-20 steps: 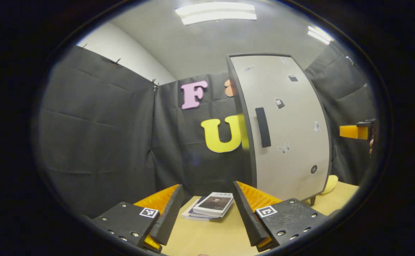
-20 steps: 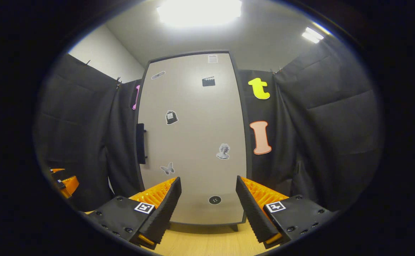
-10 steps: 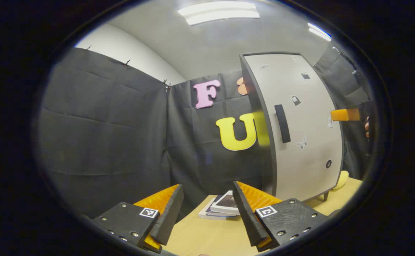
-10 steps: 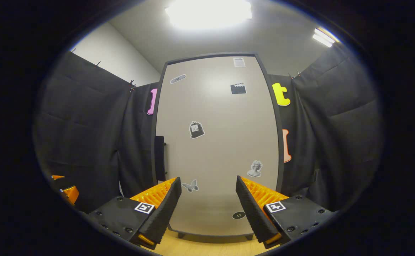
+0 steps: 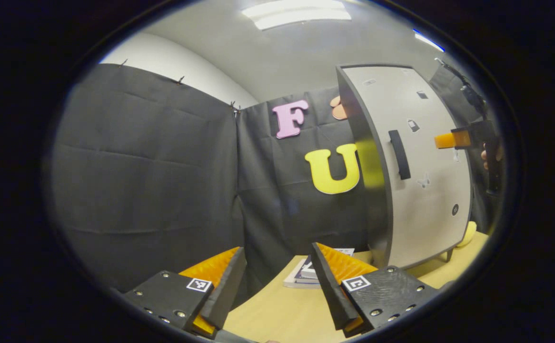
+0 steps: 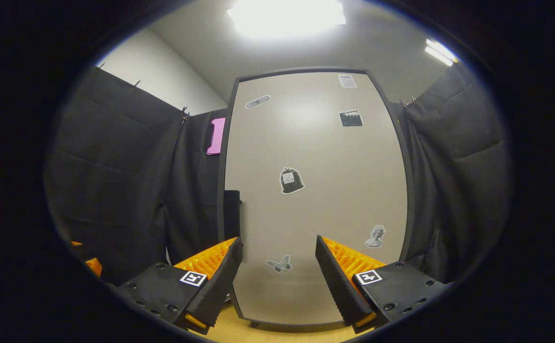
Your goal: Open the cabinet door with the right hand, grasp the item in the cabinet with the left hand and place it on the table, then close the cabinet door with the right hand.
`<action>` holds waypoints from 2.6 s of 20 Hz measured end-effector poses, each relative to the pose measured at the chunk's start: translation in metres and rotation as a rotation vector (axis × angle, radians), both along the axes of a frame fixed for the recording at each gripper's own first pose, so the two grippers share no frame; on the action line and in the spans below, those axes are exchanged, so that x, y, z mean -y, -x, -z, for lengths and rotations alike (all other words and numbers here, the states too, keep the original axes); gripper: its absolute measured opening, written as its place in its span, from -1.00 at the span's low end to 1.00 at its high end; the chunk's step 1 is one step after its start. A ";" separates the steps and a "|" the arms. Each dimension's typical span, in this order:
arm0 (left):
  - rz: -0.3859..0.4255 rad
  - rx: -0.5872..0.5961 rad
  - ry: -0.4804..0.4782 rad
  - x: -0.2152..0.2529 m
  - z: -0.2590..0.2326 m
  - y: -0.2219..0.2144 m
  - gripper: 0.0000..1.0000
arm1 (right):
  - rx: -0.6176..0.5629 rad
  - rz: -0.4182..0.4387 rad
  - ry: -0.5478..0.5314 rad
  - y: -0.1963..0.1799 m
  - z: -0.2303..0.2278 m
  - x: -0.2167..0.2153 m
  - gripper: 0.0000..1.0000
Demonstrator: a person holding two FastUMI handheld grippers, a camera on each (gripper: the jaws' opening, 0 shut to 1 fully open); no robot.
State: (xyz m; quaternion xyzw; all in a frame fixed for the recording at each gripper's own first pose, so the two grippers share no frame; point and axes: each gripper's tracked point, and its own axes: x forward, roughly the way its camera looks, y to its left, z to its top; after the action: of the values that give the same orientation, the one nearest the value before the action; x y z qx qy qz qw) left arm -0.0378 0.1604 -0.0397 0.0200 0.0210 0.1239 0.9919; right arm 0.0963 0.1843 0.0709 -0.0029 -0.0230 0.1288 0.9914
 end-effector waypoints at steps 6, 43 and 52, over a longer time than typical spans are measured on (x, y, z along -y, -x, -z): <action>-0.032 -0.022 -0.005 -0.029 0.011 0.003 0.68 | -0.010 0.002 0.036 -0.023 0.003 -0.027 0.95; -0.093 -0.044 0.063 -0.119 0.053 0.005 0.68 | -0.274 0.021 0.042 -0.094 0.025 -0.102 -0.81; -0.024 -0.011 0.058 -0.094 0.040 -0.010 0.67 | -0.312 -0.053 0.032 -0.076 0.019 -0.102 -0.87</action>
State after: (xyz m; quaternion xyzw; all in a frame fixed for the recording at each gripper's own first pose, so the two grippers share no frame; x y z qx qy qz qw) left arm -0.0276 0.2543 -0.0799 -0.0082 0.0305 0.1349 0.9904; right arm 0.1724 0.2859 0.0518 0.0021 0.1332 0.1542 0.9790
